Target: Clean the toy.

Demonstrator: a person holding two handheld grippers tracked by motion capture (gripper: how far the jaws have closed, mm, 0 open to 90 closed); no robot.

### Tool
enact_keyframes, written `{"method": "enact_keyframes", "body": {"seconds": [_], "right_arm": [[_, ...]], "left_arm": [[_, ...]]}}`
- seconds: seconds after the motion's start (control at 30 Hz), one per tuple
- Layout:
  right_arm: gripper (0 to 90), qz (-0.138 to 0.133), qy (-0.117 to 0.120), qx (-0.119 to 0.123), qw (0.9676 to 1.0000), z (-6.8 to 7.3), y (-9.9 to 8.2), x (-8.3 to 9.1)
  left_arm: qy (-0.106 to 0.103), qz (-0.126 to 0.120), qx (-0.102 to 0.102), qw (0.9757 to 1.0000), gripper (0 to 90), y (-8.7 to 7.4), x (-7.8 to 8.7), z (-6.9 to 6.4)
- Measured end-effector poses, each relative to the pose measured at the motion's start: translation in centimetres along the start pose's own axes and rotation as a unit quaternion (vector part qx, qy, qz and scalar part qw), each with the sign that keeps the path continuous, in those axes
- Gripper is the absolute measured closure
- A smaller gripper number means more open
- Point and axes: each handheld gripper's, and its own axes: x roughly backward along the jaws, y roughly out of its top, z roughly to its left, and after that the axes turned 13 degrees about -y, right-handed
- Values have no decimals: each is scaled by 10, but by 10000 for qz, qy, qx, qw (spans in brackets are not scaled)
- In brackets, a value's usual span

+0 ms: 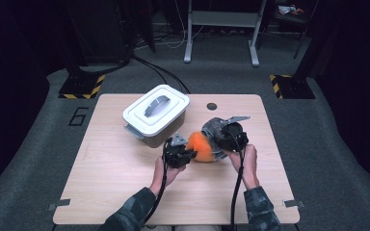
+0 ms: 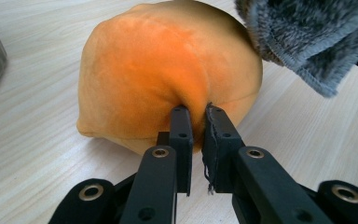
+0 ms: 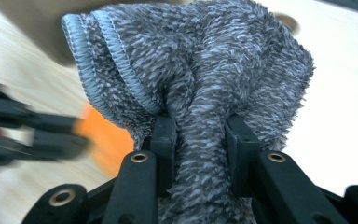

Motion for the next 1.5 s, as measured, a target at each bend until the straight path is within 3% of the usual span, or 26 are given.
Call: {"method": "enact_keyframes", "body": {"seconds": [0.03,0.1,0.23,0.4,0.83,0.87,1.07,1.33,1.5], "right_arm": [[690,0,0,0,10000,0,0,0],[689,-42,137,167,9998,15,8,-1],[687,3,252,305,9992,30,13,-9],[688,84,202,381,9990,33,11,-18],[684,158,-125,186,9996,8,-1,-18],[684,187,-120,69,9997,3,-5,-19],[684,313,-273,-102,9991,-14,-14,-23],[686,514,-500,-300,9970,-30,-27,-32],[686,816,-611,-454,9937,-38,-37,-42]], "left_arm": [[0,0,0,10000,821,0,0,0],[-2,11,-16,10000,821,0,0,0],[7,8,-14,10000,821,0,0,0],[3,55,-11,10000,822,0,0,1],[-11,32,-15,10000,823,-1,-1,1],[-13,27,-2,10000,823,-1,-1,0],[-6,27,-22,10000,823,-1,-1,1],[4,35,-33,10000,823,-1,-1,1],[4,25,-29,10000,824,-1,-2,1]]}}
